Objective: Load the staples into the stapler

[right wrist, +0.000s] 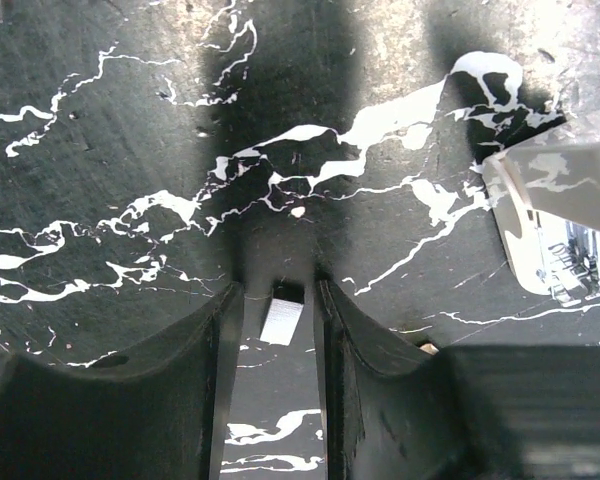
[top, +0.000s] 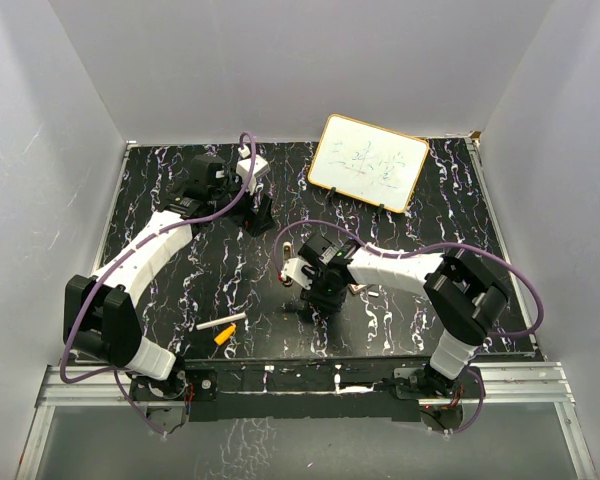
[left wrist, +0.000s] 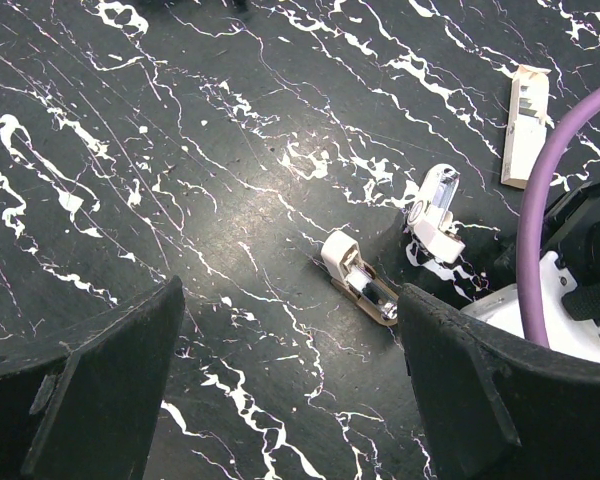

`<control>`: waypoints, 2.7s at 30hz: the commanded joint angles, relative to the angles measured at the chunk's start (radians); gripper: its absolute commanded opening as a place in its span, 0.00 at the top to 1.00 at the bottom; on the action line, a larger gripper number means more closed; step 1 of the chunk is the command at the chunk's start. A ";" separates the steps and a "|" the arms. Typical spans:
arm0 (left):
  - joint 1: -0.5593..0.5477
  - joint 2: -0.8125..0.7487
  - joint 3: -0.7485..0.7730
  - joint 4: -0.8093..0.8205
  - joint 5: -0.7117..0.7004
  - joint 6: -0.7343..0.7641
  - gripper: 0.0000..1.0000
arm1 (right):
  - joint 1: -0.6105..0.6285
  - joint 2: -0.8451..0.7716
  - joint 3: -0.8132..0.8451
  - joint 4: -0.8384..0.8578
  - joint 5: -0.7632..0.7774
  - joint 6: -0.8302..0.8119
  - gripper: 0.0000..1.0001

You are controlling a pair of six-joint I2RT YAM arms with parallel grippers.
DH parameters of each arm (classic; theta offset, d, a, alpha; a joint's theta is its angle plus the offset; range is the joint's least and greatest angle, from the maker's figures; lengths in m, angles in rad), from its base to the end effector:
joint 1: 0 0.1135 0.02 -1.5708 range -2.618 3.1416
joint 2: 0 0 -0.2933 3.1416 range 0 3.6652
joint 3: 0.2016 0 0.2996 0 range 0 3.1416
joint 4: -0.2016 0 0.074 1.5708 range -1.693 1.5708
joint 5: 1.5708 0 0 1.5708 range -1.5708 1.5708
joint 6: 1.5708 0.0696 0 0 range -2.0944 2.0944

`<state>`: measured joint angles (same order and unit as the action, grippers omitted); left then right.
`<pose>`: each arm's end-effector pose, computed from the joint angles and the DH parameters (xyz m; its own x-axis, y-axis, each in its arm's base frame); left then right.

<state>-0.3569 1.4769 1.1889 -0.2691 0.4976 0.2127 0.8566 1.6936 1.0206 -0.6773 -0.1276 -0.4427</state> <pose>0.3685 -0.1729 0.3082 -0.3393 0.3245 -0.8829 0.7757 0.6274 -0.0675 0.2253 0.2734 0.1290 -0.2487 -0.9355 -0.2508 -0.9675 0.2522 0.0185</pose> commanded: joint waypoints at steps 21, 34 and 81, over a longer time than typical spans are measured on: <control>0.004 -0.053 -0.001 0.001 0.006 -0.001 0.15 | -0.019 0.094 0.008 -0.021 0.100 0.115 0.74; 0.005 -0.055 -0.003 0.002 -0.001 0.001 0.15 | -0.021 0.088 0.009 -0.038 0.089 0.118 0.72; 0.007 -0.050 -0.006 0.011 -0.016 0.004 0.15 | -0.030 0.069 -0.002 -0.133 0.084 0.120 0.72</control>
<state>-0.3561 1.4769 1.1889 -0.2687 0.4786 0.2127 0.8356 1.7271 1.0569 -0.7124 -0.0692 -0.3191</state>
